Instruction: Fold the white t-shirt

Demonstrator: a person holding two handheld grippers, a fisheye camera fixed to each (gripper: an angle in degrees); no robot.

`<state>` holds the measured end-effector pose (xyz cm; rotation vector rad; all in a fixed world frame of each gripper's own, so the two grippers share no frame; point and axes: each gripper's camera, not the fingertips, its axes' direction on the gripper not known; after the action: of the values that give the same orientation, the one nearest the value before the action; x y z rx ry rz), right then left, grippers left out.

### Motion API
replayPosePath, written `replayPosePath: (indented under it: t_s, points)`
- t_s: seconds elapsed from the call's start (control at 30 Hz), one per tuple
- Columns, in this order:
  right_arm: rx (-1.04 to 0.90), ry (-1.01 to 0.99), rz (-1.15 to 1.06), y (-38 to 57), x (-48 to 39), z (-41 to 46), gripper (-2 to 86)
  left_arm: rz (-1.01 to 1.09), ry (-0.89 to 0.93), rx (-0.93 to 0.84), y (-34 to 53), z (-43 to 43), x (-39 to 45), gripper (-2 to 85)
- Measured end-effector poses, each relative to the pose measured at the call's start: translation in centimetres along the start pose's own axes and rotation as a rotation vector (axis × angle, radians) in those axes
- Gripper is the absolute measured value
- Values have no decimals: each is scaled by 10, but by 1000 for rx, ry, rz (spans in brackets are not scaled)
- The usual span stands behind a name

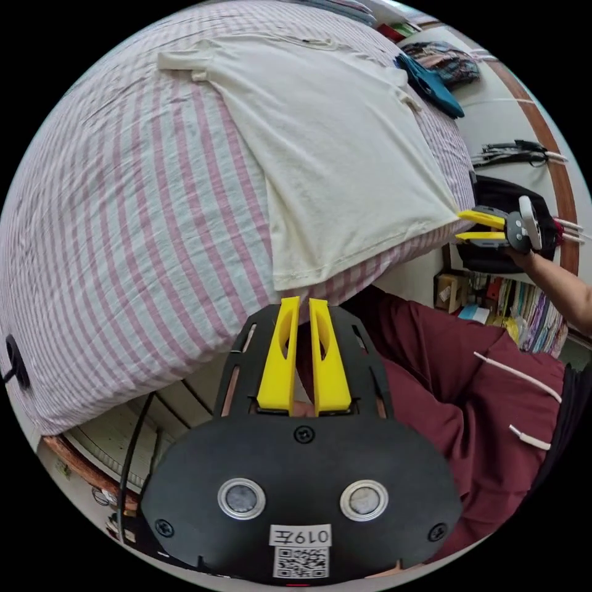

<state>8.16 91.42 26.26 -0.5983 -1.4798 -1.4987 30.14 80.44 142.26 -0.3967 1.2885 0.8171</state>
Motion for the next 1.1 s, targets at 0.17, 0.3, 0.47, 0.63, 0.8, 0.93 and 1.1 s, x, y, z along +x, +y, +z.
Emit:
replayPosePath:
  t_s: [0.17, 0.3, 0.47, 0.63, 0.8, 0.93, 1.1]
  points:
    - [30, -34, 166, 21, 22, -7, 125, -129, 41, 60, -8, -3, -31, 67]
    - [-12, 78, 139, 30, 28, -2, 124, -93, 58, -34, -24, 8, -37, 104]
    - [-40, 218, -55, 22, 16, 8, 115, -127, 139, -42, -27, 10, -51, 84]
    - [-28, 324, -183, 14, 7, 15, 95, -168, 230, -60, -26, 10, -70, 39]
    - [6, 398, -231, 15, 6, 11, 5, -169, 281, -64, -24, 4, -81, 19]
    - [-4, 280, -139, 24, 21, 3, -6, -205, 345, -33, -15, -7, -95, 12]
    - [112, -41, 335, 56, 70, -30, -9, -252, 479, 53, 4, -31, -110, 10]
